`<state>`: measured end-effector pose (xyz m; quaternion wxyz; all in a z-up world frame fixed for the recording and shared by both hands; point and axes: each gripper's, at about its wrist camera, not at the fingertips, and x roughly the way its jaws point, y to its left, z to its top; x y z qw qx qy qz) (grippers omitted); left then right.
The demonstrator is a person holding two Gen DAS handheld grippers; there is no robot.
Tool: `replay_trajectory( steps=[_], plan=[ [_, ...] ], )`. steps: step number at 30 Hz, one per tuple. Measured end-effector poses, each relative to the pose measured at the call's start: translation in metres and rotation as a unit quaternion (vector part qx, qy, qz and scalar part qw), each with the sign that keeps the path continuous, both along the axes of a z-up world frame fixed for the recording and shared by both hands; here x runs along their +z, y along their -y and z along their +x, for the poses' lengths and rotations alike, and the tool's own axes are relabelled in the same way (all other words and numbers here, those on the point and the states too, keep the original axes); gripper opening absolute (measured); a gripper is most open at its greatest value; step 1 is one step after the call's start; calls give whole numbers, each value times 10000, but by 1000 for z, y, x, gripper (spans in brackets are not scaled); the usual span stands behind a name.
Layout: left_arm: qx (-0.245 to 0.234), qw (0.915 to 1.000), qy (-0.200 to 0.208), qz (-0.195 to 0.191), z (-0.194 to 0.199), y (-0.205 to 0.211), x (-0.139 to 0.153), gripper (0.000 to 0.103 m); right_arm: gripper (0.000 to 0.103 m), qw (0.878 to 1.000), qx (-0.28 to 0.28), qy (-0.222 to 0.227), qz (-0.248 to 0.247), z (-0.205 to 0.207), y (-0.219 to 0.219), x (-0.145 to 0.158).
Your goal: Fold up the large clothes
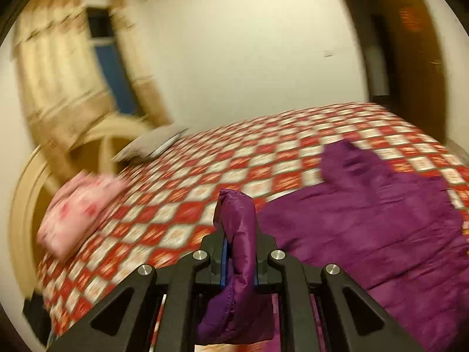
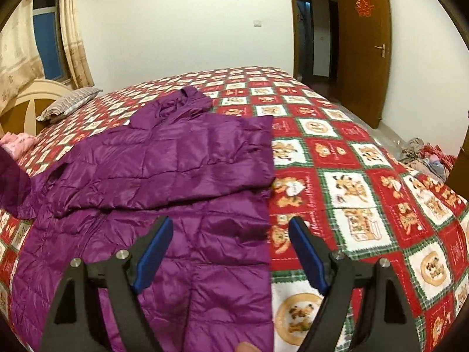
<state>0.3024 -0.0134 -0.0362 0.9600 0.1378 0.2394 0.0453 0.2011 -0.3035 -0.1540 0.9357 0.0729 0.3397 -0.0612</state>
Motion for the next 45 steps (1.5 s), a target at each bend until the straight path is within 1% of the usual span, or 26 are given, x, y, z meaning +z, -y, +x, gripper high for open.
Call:
replay_trajectory(
  steps=[1, 4, 5, 7, 9, 10, 11, 12, 13, 14, 16, 18, 21, 24, 26, 29, 30, 31, 32, 33, 34, 35, 38, 41, 43, 45],
  plan=[
    [-183, 9998, 29, 19, 2, 21, -1, 11, 83, 10000, -15, -4, -17, -2, 1, 0],
    [-755, 9971, -56, -62, 5, 83, -10, 11, 83, 10000, -49, -34, -24, -7, 10, -1],
    [-988, 9950, -88, -63, 5, 106, -15, 11, 83, 10000, -77, -41, -21, -8, 13, -2],
    [-1261, 9920, -72, -9, 2, 139, -23, 11, 83, 9999, -146, -59, -1, -11, 21, -3],
    [-1587, 9870, -241, -21, -2, 170, -31, 15, 83, 9998, -204, -81, 12, -13, 28, -4],
    [-1702, 9848, -347, 0, -4, 182, -35, 24, 83, 9997, -235, -98, 10, -14, 31, -4],
    [-1725, 9842, -392, 60, -7, 191, -38, 49, 83, 9996, -249, -117, 16, -15, 33, -4],
    [-1712, 9845, -362, 134, -11, 198, -39, 66, 83, 9995, -262, -147, 30, -15, 35, -5],
    [-1710, 9850, -159, 172, -17, 201, -38, 89, 83, 9995, -271, -168, 40, -15, 37, -5],
    [-1738, 9846, 19, 190, -26, 203, -36, 94, 84, 9994, -275, -183, 53, -14, 38, -6],
    [-1788, 9832, 229, 294, -35, 200, -35, 94, 87, 9994, -260, -195, 87, -13, 38, -5],
    [-1721, 9843, 242, 313, -38, 190, -36, 95, 87, 9995, -218, -192, 110, -10, 36, -4],
    [-1386, 9897, 129, 328, -27, 157, -44, 95, 87, 9996, -70, -171, 230, -3, 28, 0],
    [-860, 9956, -196, 312, -8, 115, -65, 95, 87, 9991, 184, -158, 361, 8, 14, 4],
    [-437, 9976, -453, 292, 3, 82, -83, 95, 87, 9978, 377, -204, 505, 20, 4, 5],
    [144, 9967, -761, 234, 13, 38, -108, 95, 87, 9950, 650, -333, 679, 39, -13, 0],
    [294, 9956, -861, 212, 14, 26, -117, 95, 86, 9933, 747, -404, 782, 45, -18, -3],
    [467, 9938, -993, 201, 16, 12, -127, 95, 83, 9906, 878, -504, 924, 52, -23, -7],
    [568, 9923, -1080, 192, 17, 4, -136, 95, 74, 9874, 1011, -633, 1041, 59, -29, -12],
    [676, 9906, -1176, 188, 17, -5, -144, 95, 52, 9841, 1142, -790, 1111, 66, -35, -18],
    [765, 9888, -1268, 201, 18, -13, -153, 95, 37, 9830, 1188, -877, 1091, 70, -39, -20],
    [820, 9874, -1333, 222, 20, -17, -160, 95, 17, 9836, 1186, -908, 1009, 71, -42, -21],
    [987, 9824, -1559, 280, 22, -31, -184, 95, 15, 9900, 964, -592, 838, 66, -38, -8],
    [998, 9821, -1587, 164, 22, -38, -193, 95, 14, 9961, 526, -323, 625, 57, -22, 4],
    [971, 9823, -1594, 178, 23, -36, -193, 95, 14, 9977, 308, -385, 459, 58, -14, 1],
    [921, 9819, -1641, 222, 23, -34, -191, 95, 18, 9968, 279, -607, 450, 64, -10, -9]
  ],
)
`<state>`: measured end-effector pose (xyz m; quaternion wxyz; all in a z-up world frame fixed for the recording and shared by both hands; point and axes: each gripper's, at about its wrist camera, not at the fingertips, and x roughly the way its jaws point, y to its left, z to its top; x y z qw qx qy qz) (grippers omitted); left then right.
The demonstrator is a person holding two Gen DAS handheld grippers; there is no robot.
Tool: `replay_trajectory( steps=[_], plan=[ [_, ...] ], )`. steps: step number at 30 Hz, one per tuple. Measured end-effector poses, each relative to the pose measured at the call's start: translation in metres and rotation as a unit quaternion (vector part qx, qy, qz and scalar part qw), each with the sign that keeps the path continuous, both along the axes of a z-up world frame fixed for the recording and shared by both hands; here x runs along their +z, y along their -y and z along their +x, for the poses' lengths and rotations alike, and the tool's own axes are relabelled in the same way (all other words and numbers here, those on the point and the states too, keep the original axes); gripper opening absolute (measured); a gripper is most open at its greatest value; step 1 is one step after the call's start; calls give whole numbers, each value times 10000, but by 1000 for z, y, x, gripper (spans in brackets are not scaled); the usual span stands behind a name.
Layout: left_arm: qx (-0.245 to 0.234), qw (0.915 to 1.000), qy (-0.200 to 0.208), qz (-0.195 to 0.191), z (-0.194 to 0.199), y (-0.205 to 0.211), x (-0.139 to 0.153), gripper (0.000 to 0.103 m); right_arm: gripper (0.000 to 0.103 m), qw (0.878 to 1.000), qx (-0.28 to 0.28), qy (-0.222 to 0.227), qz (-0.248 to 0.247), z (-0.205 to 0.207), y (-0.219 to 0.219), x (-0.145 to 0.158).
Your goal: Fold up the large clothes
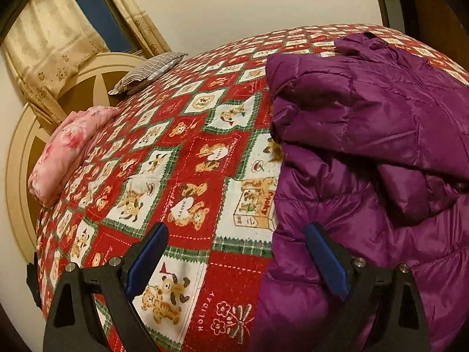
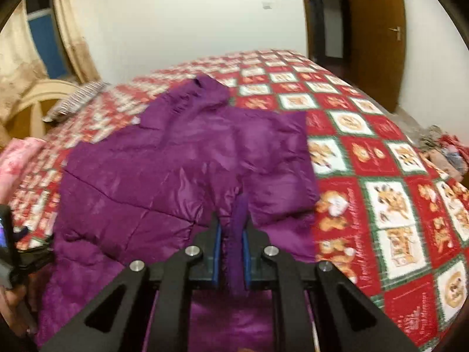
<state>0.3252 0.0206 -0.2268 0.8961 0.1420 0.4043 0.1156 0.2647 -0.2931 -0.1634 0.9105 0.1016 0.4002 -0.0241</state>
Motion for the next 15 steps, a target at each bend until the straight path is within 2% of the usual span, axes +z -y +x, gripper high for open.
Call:
replay_trajectory(
  steps=[3, 5, 10, 12, 15],
  plan=[
    [-65, 9999, -93, -130, 4, -4, 14, 95, 29, 9995, -189, -82, -255, 3, 4, -9],
    [-33, 9997, -30, -244, 10, -10, 31, 95, 29, 9994, -222, -131, -214, 5, 7, -9],
    [15, 9978, 235, -612, 38, -20, 77, 95, 30, 9979, -307, -212, -521, -1, 10, -4],
    [2, 9972, 363, -652, 53, -17, 90, 95, 54, 9970, -483, -131, -595, -5, 14, 4],
    [-68, 9959, 627, -644, 78, -2, 100, 95, 57, 9932, -902, 110, -722, -9, 20, 24]
  ],
)
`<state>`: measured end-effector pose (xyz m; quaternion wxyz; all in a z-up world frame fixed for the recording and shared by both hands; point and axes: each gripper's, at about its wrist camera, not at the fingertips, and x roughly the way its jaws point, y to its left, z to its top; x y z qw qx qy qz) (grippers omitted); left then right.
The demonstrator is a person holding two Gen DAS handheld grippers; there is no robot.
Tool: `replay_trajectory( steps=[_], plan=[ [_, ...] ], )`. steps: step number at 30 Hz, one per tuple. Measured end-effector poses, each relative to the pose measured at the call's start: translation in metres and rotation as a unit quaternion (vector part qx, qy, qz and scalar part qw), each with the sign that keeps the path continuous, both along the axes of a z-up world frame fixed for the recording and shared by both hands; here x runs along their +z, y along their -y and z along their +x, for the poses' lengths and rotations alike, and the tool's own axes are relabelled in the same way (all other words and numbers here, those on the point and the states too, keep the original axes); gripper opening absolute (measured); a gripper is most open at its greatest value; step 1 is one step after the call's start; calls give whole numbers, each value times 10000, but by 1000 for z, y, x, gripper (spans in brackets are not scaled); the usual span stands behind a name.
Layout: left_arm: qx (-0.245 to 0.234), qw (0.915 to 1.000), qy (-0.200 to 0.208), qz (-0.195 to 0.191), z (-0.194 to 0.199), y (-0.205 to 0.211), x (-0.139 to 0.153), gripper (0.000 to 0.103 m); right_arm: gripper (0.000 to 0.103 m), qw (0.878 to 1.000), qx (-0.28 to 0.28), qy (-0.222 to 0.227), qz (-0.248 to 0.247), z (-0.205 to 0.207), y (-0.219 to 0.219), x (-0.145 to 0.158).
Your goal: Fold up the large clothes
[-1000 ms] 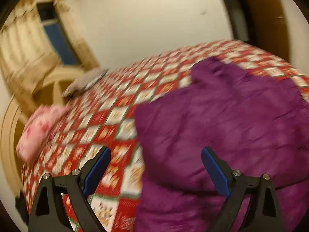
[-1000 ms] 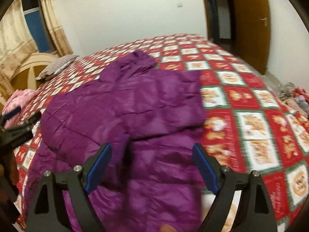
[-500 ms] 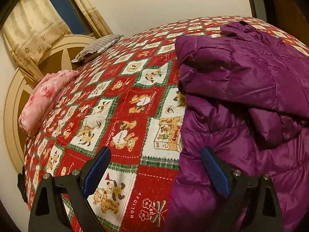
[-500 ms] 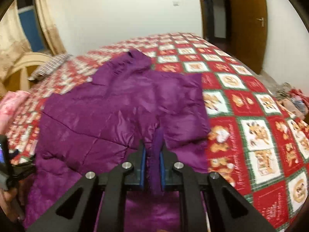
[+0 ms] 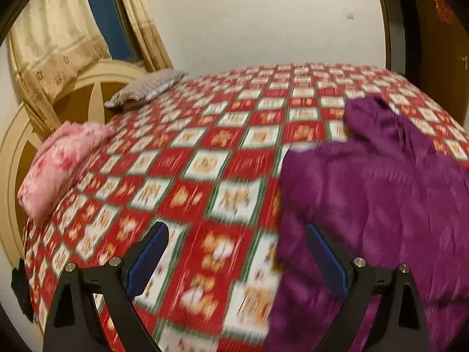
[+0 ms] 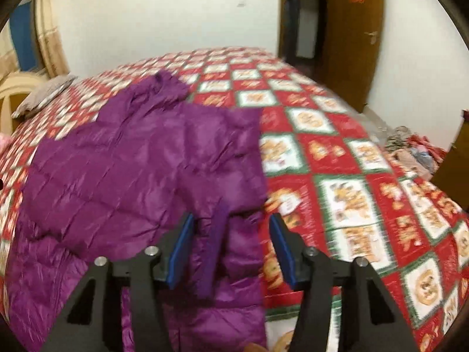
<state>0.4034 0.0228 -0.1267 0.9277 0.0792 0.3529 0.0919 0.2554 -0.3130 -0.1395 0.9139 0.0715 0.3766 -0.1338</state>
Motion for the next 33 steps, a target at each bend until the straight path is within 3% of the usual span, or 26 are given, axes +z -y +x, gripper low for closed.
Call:
replay_trajectory(
  steps=[3, 7, 12, 14, 23, 33],
  plan=[
    [-23, 9999, 120, 45, 27, 14, -6, 95, 53, 9995, 126, 269, 39, 7, -10, 17],
    [67, 9994, -322, -66, 63, 31, -38, 95, 51, 9981, 545, 285, -15, 34, -37, 17],
    [107, 9975, -699, -18, 78, 43, -87, 95, 29, 9973, 722, -115, -63, 72, -43, -35],
    [35, 9981, -605, -142, 74, 43, -97, 95, 28, 9974, 688, -200, -40, 75, -37, -53],
    [93, 9989, -436, -160, 68, 44, -101, 97, 26, 9976, 658, -50, 231, 75, -28, -68],
    [80, 9967, -491, -637, 70, 30, -101, 99, 26, 9977, 651, -34, 188, 73, -29, -68]
  ],
)
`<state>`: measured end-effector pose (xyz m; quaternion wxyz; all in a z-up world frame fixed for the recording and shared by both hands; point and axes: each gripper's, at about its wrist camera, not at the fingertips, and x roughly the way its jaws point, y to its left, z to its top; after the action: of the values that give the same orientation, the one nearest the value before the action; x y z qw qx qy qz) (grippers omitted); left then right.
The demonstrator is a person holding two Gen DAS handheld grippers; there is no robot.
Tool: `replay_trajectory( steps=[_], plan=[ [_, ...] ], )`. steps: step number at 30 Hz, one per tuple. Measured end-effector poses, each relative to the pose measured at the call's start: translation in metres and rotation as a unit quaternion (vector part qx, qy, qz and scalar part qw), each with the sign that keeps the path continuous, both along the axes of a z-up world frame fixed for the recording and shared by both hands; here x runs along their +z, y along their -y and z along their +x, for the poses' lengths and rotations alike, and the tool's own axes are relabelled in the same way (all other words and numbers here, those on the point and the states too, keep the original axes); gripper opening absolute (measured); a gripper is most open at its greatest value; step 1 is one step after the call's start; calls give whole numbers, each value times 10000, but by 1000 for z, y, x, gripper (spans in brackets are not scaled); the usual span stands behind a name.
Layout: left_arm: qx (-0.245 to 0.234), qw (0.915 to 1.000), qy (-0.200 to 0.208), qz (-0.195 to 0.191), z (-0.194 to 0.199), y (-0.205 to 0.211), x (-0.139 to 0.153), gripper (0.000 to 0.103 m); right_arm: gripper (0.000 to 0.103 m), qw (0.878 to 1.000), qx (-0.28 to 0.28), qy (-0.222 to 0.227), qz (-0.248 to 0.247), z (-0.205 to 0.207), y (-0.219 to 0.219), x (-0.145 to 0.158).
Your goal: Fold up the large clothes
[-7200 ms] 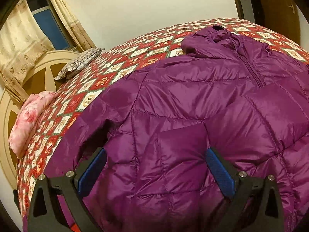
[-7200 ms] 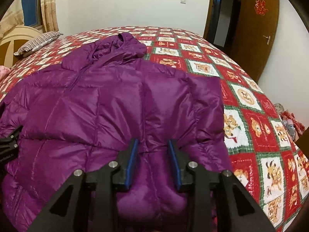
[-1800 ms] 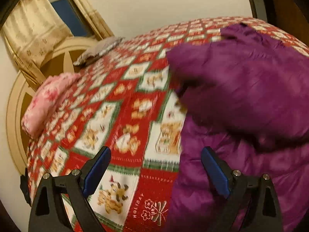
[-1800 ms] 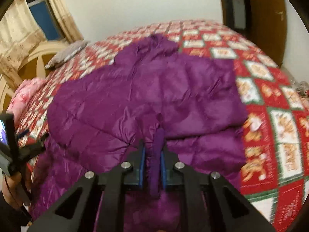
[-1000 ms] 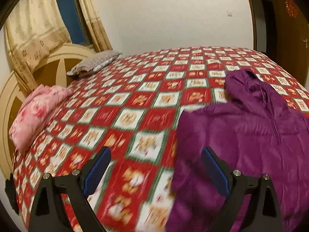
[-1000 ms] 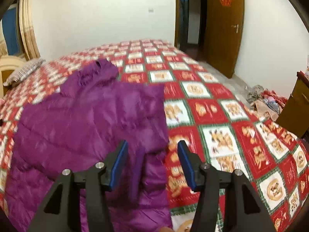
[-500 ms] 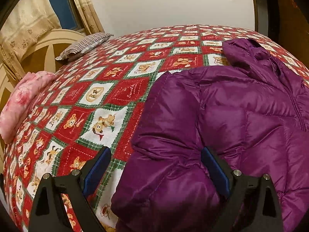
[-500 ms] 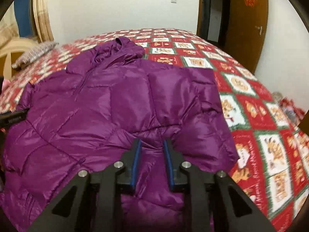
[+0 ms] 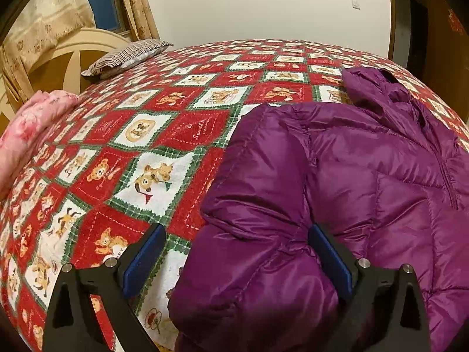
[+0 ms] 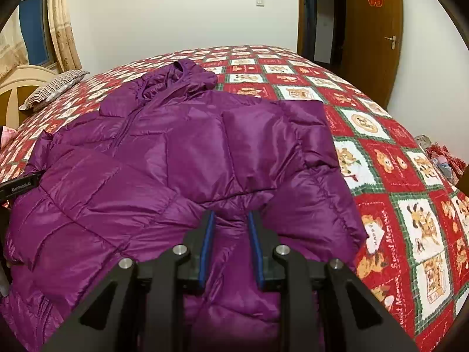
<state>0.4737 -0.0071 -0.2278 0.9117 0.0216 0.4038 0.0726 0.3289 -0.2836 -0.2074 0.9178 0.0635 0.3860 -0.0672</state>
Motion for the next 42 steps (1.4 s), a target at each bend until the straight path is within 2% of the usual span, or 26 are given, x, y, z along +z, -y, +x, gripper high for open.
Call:
replay_trajectory(
  steps=[9, 13, 14, 16, 18, 20, 22, 24, 27, 30, 32, 34, 39, 42],
  plan=[
    [-10, 10000, -52, 23, 2, 1, -1, 99, 26, 10000, 2, -2, -20, 0, 0, 0],
    [138, 9997, -217, -29, -5, -7, 22, 99, 27, 9999, 51, -30, 93, 0, 4, 4],
    [146, 9997, -86, -175, -11, -12, 36, 99, 29, 9999, 63, -25, 156, -3, 7, 7],
    [80, 9985, 281, -460, -18, -20, 59, 99, 34, 9990, -154, 294, 293, -15, 18, 28],
    [135, 9973, 574, -429, -11, -25, 81, 99, 38, 9955, -480, 706, 419, -21, 32, 54],
    [214, 9973, 605, -343, 6, -25, 87, 99, 38, 9922, -720, 891, 486, -10, 43, 75],
    [434, 9973, 575, -174, 26, -23, 84, 99, 38, 9913, -847, 890, 463, 12, 51, 86],
    [499, 9977, 430, -146, 41, -20, 74, 99, 38, 9923, -928, 730, 380, 42, 58, 81],
    [539, 9985, 127, 24, 57, -8, 44, 99, 38, 9952, -869, 393, 229, 72, 60, 52],
    [238, 9991, -324, 93, 63, 7, 0, 100, 38, 9963, -816, -101, 235, 81, 60, 10],
    [286, 9994, -49, 181, 56, 9, 7, 100, 38, 9960, -801, -169, 356, 77, 61, 3],
    [279, 9992, -82, 258, 56, 11, 6, 100, 41, 9964, -745, -168, 366, 79, 62, 2],
    [279, 9995, -117, -98, 56, 0, 5, 101, 47, 9970, -726, -176, 210, 78, 55, 0],
    [287, 9994, -122, -118, 57, 1, 2, 101, 47, 9970, -721, -201, 191, 79, 54, -1]
  ],
)
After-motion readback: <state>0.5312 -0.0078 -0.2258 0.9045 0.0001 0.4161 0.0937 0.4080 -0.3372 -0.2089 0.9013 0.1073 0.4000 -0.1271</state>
